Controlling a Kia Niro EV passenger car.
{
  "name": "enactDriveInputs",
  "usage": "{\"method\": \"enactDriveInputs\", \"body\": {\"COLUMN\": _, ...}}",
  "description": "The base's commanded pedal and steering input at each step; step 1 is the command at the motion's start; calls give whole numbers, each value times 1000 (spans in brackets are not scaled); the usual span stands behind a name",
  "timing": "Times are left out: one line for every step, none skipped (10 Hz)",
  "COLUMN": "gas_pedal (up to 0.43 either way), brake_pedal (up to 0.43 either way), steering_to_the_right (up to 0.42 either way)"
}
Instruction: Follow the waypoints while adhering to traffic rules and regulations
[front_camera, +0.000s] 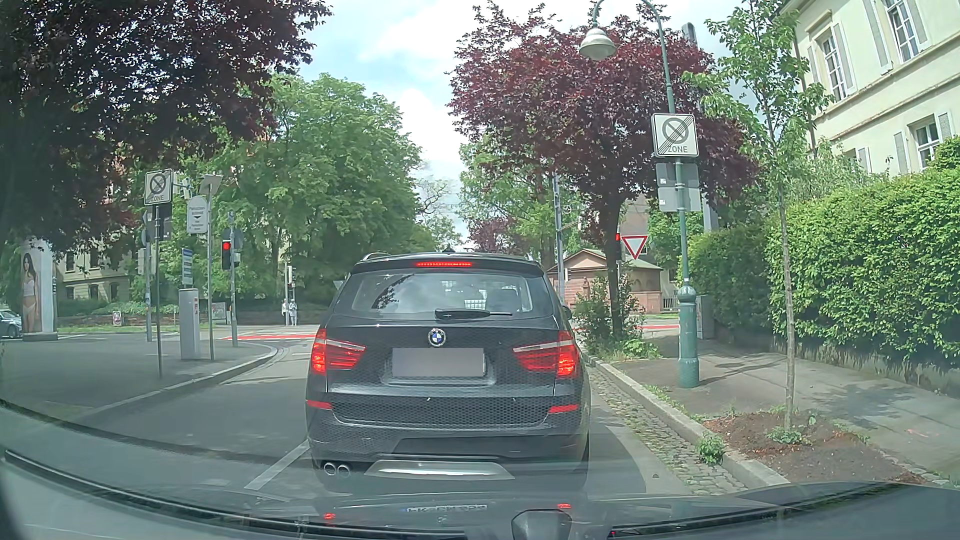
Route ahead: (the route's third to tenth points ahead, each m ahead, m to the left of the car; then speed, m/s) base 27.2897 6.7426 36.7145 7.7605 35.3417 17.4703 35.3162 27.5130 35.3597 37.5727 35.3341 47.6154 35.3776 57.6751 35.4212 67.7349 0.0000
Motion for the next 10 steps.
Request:
{"method": "enactDriveInputs", "body": {"gas_pedal": 0, "brake_pedal": 274, "steering_to_the_right": 3}}
{"method": "enactDriveInputs", "body": {"gas_pedal": 0, "brake_pedal": 274, "steering_to_the_right": 2}}
{"method": "enactDriveInputs", "body": {"gas_pedal": 0, "brake_pedal": 274, "steering_to_the_right": 2}}
{"method": "enactDriveInputs", "body": {"gas_pedal": 0, "brake_pedal": 274, "steering_to_the_right": 2}}
{"method": "enactDriveInputs", "body": {"gas_pedal": 0, "brake_pedal": 274, "steering_to_the_right": 2}}
{"method": "enactDriveInputs", "body": {"gas_pedal": 0, "brake_pedal": 274, "steering_to_the_right": 2}}
{"method": "enactDriveInputs", "body": {"gas_pedal": 0, "brake_pedal": 274, "steering_to_the_right": 2}}
{"method": "enactDriveInputs", "body": {"gas_pedal": 0, "brake_pedal": 274, "steering_to_the_right": 2}}
{"method": "enactDriveInputs", "body": {"gas_pedal": 0, "brake_pedal": 274, "steering_to_the_right": 2}}
{"method": "enactDriveInputs", "body": {"gas_pedal": 0, "brake_pedal": 274, "steering_to_the_right": 2}}
